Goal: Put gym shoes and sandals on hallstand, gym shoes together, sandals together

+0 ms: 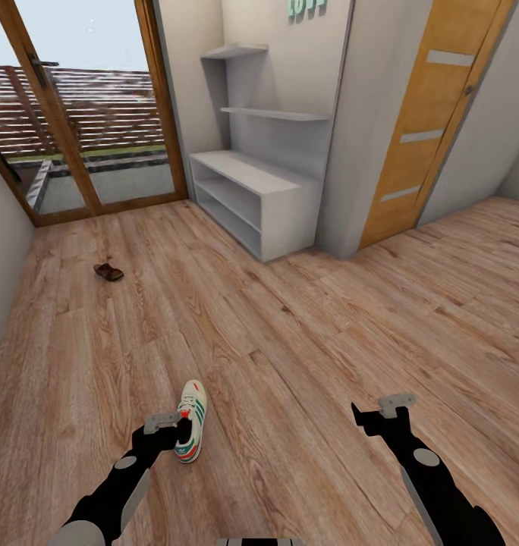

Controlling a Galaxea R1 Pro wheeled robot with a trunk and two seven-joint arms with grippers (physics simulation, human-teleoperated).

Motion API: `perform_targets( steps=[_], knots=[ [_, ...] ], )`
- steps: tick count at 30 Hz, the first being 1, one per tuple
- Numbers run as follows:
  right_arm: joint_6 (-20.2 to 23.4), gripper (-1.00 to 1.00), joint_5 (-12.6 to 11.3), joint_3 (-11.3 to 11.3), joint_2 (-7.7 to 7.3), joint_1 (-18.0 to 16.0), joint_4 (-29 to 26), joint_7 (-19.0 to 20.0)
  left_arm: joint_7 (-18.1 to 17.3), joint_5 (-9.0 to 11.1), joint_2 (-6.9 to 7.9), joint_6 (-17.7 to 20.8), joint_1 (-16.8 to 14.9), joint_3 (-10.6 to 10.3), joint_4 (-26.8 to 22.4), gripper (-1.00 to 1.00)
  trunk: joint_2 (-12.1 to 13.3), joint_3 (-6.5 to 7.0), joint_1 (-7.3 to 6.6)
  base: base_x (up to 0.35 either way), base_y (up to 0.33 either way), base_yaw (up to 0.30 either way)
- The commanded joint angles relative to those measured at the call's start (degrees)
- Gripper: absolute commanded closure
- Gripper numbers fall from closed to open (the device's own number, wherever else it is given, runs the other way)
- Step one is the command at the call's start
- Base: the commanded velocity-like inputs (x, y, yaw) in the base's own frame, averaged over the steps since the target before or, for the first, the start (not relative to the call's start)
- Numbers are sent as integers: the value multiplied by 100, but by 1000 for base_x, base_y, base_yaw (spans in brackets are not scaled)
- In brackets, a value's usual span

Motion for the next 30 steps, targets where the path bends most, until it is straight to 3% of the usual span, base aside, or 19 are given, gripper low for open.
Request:
perform_targets(
  steps=[1,7,30],
  knots=[
    [32,-100,29,-2,-1,-1,-13,24,-9,-5,2,-21,-1,13,4,-100,-2,-4,-1,0,0,0],
    [50,-100,25,-6,14,-1,-25,26,-21,3,7,-58,3,13,4,-100,-2,-12,-1,0,0,56],
    [46,-100,27,-13,16,-1,-25,22,-21,5,-22,-59,3,13,4,-100,-2,-124,-1,46,0,218]
  ],
)
